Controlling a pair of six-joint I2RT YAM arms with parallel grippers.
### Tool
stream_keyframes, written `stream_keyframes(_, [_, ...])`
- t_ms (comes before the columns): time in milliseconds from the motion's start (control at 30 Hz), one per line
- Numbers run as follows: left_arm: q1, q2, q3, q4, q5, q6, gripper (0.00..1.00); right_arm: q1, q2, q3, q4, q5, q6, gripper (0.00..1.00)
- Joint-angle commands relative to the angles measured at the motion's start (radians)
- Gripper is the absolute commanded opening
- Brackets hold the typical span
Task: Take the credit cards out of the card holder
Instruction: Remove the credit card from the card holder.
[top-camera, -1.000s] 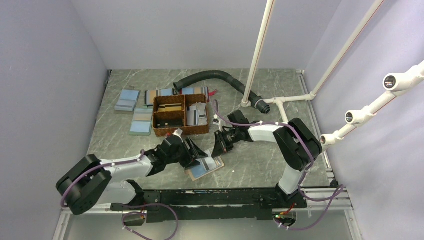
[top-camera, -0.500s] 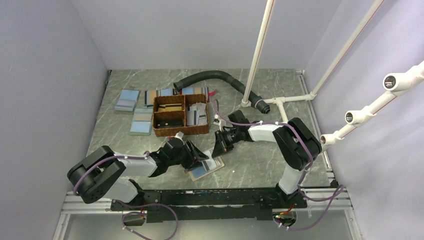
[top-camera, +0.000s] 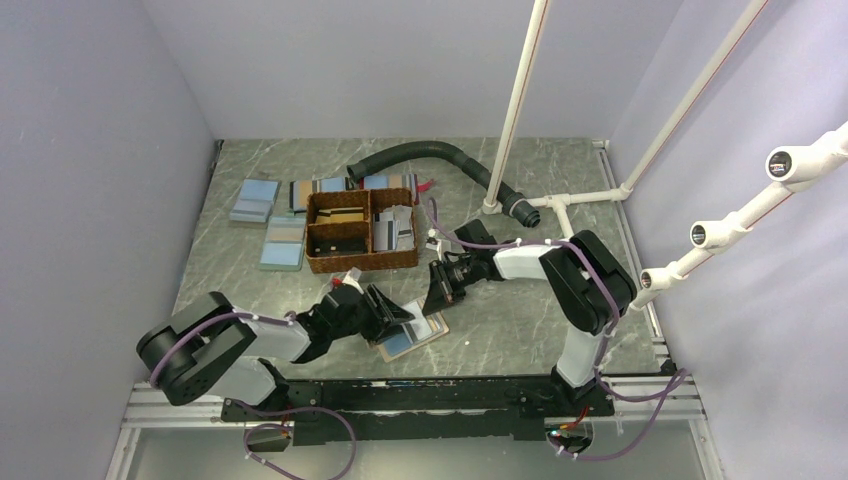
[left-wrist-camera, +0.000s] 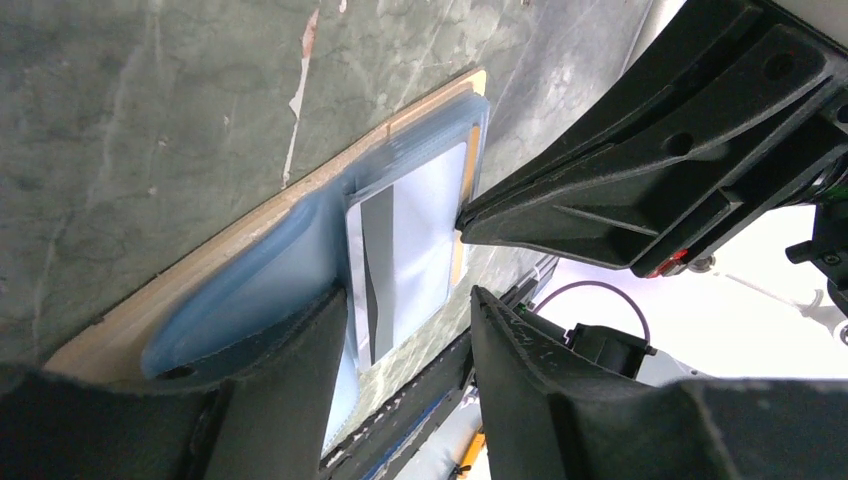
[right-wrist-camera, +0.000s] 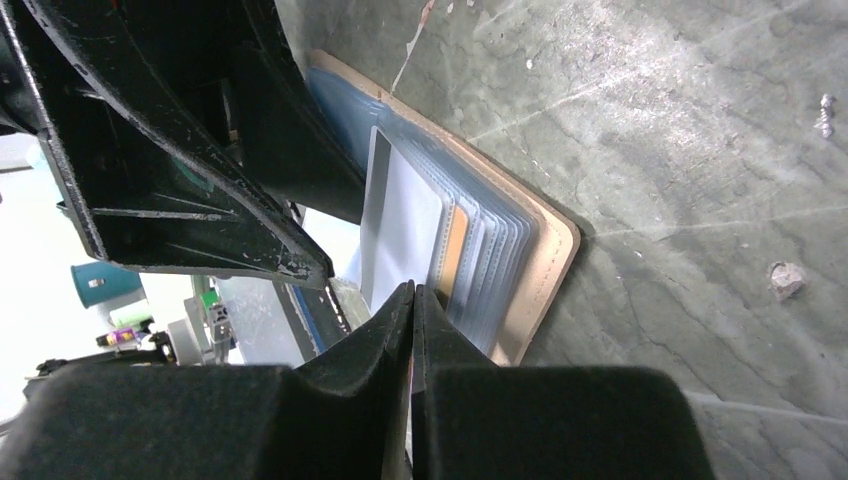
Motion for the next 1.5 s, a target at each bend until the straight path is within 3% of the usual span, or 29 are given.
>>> stream_keyframes(0, [-0.001, 0.052, -0.041, 0.049, -0.067, 0.007, 0.54, 0.028, 0.059, -0.002, -0.066, 0.128, -0.044, 0.06])
stream_keyframes(333, [0.001, 0.066, -0.052, 0.127, -0.074, 0.027, 0.29, 0.039, 0.064, 0.000, -0.070, 0.116, -0.044, 0.06])
stream_keyframes(467, [0.001, 0.024, -0.053, 0.091, -0.076, 0.062, 0.00, 0.039, 0.065, 0.010, -0.079, 0.123, -0.054, 0.06])
stream_keyframes(700, [0.001, -0.107, -0.127, 0.044, -0.106, 0.061, 0.00, 0.037, 0.061, 0.017, -0.101, 0.161, -0.078, 0.06])
stream_keyframes(1200, [0.008, -0.658, -0.212, -0.405, -0.149, 0.058, 0.00, 0.037, 0.050, 0.031, -0.122, 0.174, -0.106, 0.04])
stream_keyframes(1467, [0.009, -0.844, -0.192, -0.580, -0.149, 0.114, 0.00, 0.038, -0.148, -0.018, -0.053, -0.069, -0.208, 0.27])
